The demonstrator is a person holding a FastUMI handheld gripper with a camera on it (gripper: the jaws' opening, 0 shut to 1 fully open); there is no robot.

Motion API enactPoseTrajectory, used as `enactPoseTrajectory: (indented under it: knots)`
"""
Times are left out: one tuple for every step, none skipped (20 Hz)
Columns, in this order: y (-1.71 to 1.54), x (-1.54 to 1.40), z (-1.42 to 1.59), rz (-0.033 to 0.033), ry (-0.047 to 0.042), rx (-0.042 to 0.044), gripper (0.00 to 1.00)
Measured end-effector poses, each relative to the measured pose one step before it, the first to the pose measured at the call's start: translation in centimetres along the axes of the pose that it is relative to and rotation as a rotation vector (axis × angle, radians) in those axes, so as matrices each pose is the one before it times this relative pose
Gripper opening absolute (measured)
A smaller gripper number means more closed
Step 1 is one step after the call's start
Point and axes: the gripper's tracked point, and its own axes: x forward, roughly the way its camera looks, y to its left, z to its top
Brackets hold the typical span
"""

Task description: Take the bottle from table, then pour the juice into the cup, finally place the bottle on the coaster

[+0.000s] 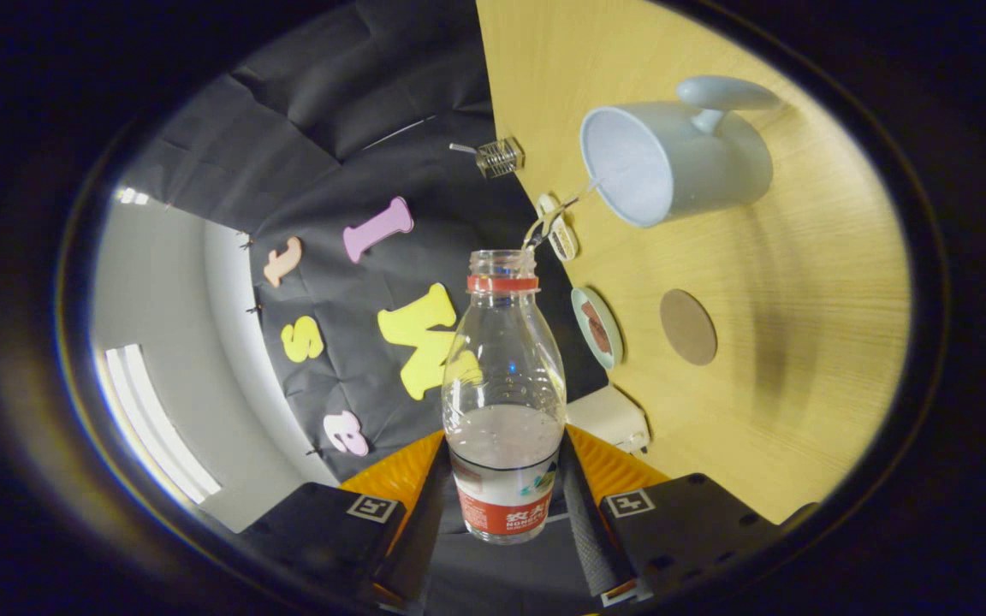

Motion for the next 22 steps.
enactPoseTrajectory:
  knots:
    - [0.157,0.067,-0.185,0.00669,0.0042,0.01251,0.73]
    - [0.437,0.099,-0.219,0.00555,0.00047,0.00994,0.73]
    - [0.233,0.062,-0.138,0.00723,0.00253,0.00742,0.73]
    - [0.378,0.228,-0.096,0.00832,-0.0014,0.01202,0.73]
    - [0.389,-0.052,0.079,0.00928,-0.00115,0.016,0.73]
    - [0.365,0.114,-0.081,0.00697,0.00091,0.01493,0.73]
    - [0.135,0.126,0.031,0.00444,-0.00016,0.00999,0.73]
    - [0.141,-0.008,-0.013,0.00929,-0.0009,0.0056,0.73]
    - [0.252,-0.055,0.097,0.0097,-0.00184,0.00833,0.73]
    - [0.152,-0.075,0.132,0.01077,-0.00373,0.01027,0.73]
    - [0.158,0.0,0.005,0.00805,-0.00138,0.01055,0.73]
    - [0.191,-0.124,-0.06,0.00466,-0.00286,0.01054,0.73]
    - [0.082,-0.166,0.028,0.00651,-0.00205,0.01142,0.73]
    - [0.12,0.038,0.173,0.00341,-0.00189,0.01132,0.73]
    - [0.006,0.012,0.047,0.00212,-0.00227,0.01241,0.73]
    - [0.3,0.134,-0.054,0.00377,-0.0018,0.00843,0.73]
    - [-0.019,0.001,0.0,0.00187,-0.00134,0.00315,0.73]
    - [0.064,0.145,-0.095,0.00018,-0.00046,0.00008,0.73]
    - [-0.015,-0.015,0.056,0.00254,-0.00044,-0.00137,0.73]
    - [-0.005,0.027,0.016,0.00148,-0.00094,-0.00345,0.73]
    - [0.033,0.051,0.112,0.00062,-0.00145,-0.00446,0.73]
    - [0.072,-0.027,0.016,0.00393,-0.00171,-0.00536,0.73]
